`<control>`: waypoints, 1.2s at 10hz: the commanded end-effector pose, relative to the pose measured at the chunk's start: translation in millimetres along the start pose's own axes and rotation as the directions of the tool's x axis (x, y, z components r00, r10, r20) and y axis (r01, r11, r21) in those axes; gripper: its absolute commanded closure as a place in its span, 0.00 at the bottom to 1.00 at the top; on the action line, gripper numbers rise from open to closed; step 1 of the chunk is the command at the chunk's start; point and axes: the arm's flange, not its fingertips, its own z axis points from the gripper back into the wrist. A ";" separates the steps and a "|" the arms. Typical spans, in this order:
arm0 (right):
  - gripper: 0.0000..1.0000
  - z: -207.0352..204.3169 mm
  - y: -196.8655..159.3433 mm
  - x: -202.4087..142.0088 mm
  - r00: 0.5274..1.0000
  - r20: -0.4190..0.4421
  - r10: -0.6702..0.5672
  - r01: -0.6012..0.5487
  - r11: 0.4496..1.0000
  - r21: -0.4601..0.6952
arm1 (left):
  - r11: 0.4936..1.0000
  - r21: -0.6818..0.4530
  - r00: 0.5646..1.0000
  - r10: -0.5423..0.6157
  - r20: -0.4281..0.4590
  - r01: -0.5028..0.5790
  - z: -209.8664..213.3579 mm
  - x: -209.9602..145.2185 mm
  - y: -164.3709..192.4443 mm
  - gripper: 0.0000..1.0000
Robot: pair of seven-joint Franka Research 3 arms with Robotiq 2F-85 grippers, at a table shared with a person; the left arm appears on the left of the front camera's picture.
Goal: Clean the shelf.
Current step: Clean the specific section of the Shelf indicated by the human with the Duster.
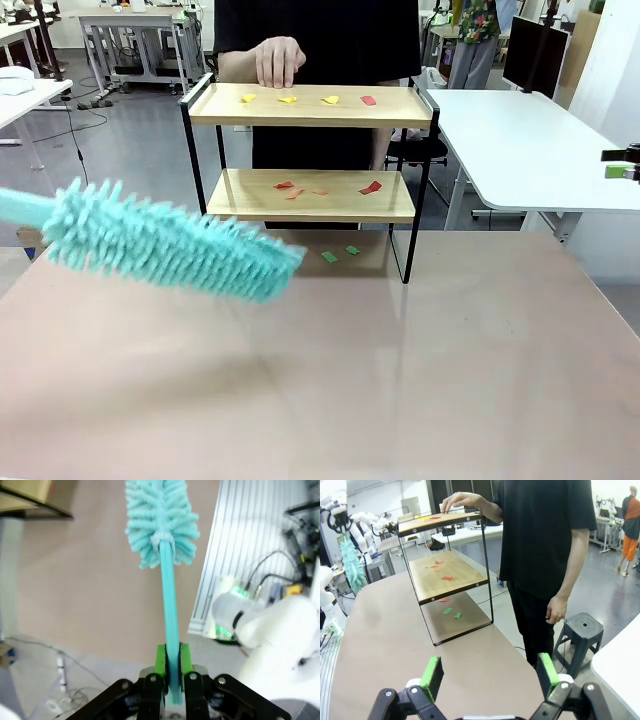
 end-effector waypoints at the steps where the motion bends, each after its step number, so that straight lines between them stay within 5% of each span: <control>1: 0.00 -0.4 1.9 2.6 1.000 -0.003 0.004 -0.004 1.000 0.003 | 0.996 -0.046 0.986 0.087 0.138 -0.082 41.6 38.5 -7.7 0.86; 4: 0.00 -0.4 1.9 2.6 1.000 -0.003 0.004 -0.004 1.000 0.003 | 0.954 -0.062 0.910 0.297 0.289 -0.292 89.0 113.5 -26.3 0.86; 6: 0.00 -0.4 1.9 2.6 1.000 -0.003 0.004 -0.004 1.000 0.003 | 0.874 -0.003 0.796 0.444 0.411 -0.486 101.7 166.9 -36.2 0.86; 8: 0.00 -0.4 1.9 2.6 1.000 -0.003 0.004 -0.004 1.000 0.003 | 0.820 0.008 0.729 0.503 0.465 -0.572 102.6 221.5 -37.8 0.86; 10: 0.00 -0.4 1.9 2.6 1.000 -0.003 0.004 -0.004 1.000 0.003 | 0.800 -0.009 0.713 0.539 0.449 -0.600 98.5 256.7 -26.2 0.86; 11: 0.00 -0.4 1.9 2.6 1.000 -0.003 0.004 -0.004 1.000 0.003 | 0.817 -0.014 0.760 0.544 0.355 -0.577 95.8 258.2 -20.6 0.86; 12: 0.00 -0.4 1.9 2.6 1.000 -0.003 0.004 -0.004 1.000 0.003 | 0.814 -0.009 0.714 0.515 0.474 -0.580 91.8 249.6 -37.2 0.86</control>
